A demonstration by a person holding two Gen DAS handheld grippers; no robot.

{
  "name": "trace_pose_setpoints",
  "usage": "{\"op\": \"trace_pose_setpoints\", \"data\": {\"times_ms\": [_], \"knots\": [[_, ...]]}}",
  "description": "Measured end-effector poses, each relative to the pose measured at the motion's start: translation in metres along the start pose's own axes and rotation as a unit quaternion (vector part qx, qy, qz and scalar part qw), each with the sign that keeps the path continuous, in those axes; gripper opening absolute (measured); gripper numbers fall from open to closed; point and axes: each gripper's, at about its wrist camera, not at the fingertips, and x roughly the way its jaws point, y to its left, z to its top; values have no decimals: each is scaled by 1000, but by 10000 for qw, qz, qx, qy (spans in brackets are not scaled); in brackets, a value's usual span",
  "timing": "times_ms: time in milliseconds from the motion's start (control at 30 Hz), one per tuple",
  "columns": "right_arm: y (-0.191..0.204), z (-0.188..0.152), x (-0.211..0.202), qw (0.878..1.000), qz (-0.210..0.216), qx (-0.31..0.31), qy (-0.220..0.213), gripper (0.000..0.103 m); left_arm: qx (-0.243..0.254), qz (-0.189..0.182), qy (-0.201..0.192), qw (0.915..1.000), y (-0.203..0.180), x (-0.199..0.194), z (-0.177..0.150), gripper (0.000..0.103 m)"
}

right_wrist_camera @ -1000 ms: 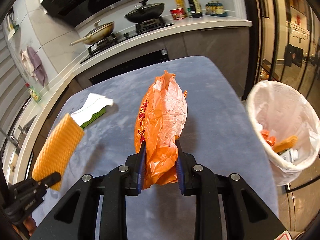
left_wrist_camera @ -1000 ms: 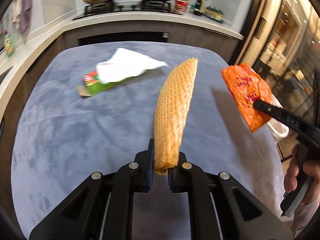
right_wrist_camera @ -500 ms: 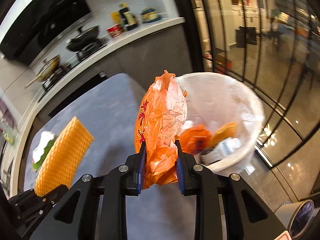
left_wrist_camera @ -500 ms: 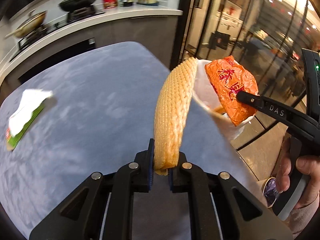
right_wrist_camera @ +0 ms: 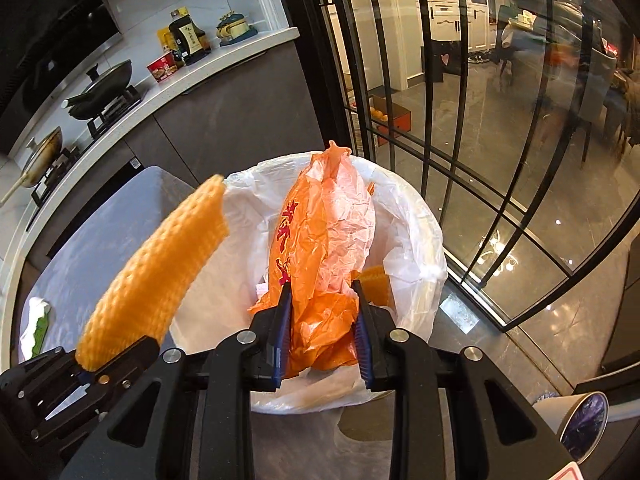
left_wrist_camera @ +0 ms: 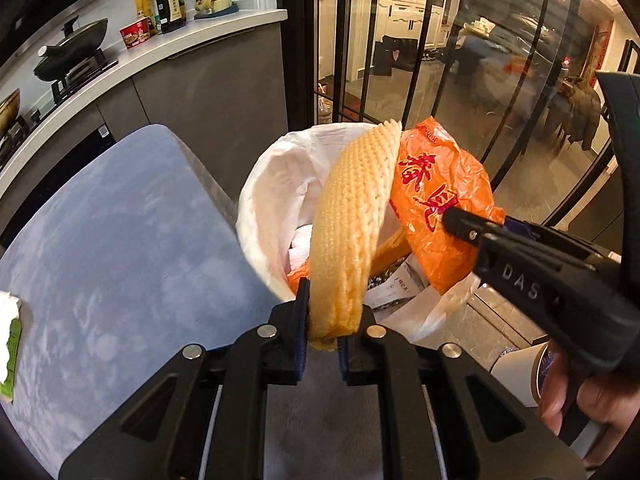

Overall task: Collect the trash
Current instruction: 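Carry mesh sleeve and orange bag over the bin and open both grippers, then move back to the table and grasp the white paper towel with the right gripper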

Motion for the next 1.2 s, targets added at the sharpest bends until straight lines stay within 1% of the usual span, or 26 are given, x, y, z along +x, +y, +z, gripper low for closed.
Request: {"op": "trace_pose_setpoints", "data": {"times_ms": [67, 133, 167, 200, 233, 400, 500, 600, 767, 1000, 1200], "knots": [[0, 2, 4, 10000, -31, 6, -13, 31, -41, 29, 21, 10000, -1, 5, 3, 19], [-1, 4, 4, 9999, -68, 47, -62, 36, -100, 107, 37, 9999, -1, 8, 6, 49], [-1, 5, 4, 9999, -57, 78, -82, 38, -151, 188, -44, 9997, 1, 7, 7, 53], [-1, 7, 3, 9999, -57, 101, -107, 43, -170, 247, -121, 9995, 1, 5, 9, 58], [-1, 8, 1, 9997, -69, 135, -169, 46, -172, 298, -180, 9992, 2, 3, 10, 60], [4, 14, -11, 9992, 13, 174, -356, 47, -211, 485, -317, 9981, 10, -7, 12, 63], [13, 15, -20, 9987, 114, 142, -476, 48, -368, 486, -361, 9975, 20, -16, 11, 65], [23, 16, -29, 9982, 261, 67, -536, 50, -509, 528, -367, 9966, 30, -25, 7, 71], [49, 12, -43, 9964, 617, -65, -585, 55, -701, 681, -443, 9942, 52, -43, -3, 73], [97, -3, -53, 9930, 924, -477, -552, 56, -1177, 884, -528, 9877, 92, -68, -24, 75], [135, -16, -58, 9896, 1132, -756, -473, 57, -1575, 1143, -547, 9794, 133, -89, -49, 75]]}}
